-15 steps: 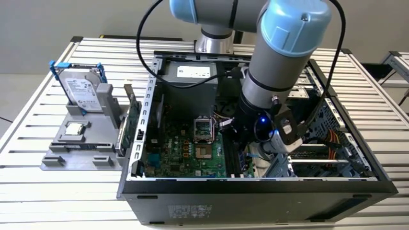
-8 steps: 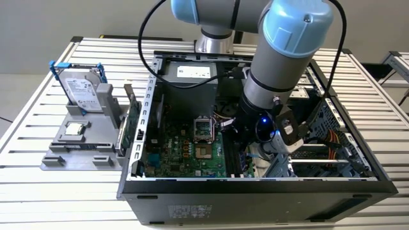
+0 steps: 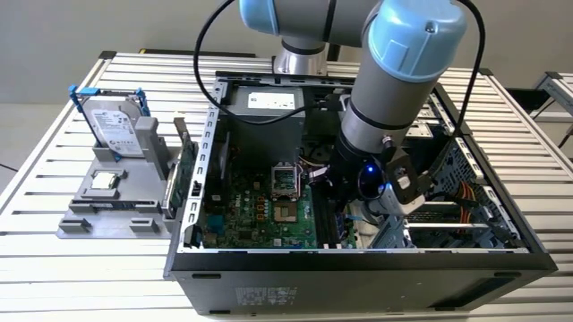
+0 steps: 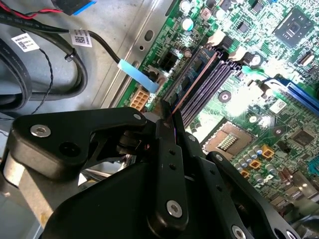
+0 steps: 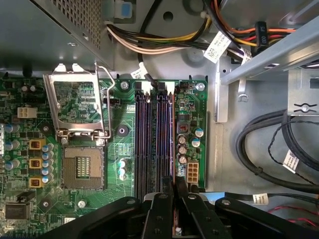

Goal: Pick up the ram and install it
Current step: 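Insert the ram into the slot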

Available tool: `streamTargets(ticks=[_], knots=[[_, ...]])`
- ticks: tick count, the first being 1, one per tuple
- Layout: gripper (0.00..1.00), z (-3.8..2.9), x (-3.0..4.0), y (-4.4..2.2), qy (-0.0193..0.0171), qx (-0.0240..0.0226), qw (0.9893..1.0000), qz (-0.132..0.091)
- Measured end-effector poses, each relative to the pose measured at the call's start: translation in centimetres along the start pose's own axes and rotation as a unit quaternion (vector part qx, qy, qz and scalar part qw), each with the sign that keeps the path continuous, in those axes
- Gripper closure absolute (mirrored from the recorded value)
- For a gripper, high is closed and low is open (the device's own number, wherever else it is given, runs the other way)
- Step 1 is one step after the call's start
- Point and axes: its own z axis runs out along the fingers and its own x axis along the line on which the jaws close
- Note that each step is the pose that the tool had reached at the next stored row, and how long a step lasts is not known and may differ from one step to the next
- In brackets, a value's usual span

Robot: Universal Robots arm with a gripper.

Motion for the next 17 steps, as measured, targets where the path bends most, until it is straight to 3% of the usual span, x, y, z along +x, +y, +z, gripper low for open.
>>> streamTargets(ticks=[17], knots=[[1.0, 0.12, -0.02, 0.18, 0.0, 0.0, 1.0, 0.0]])
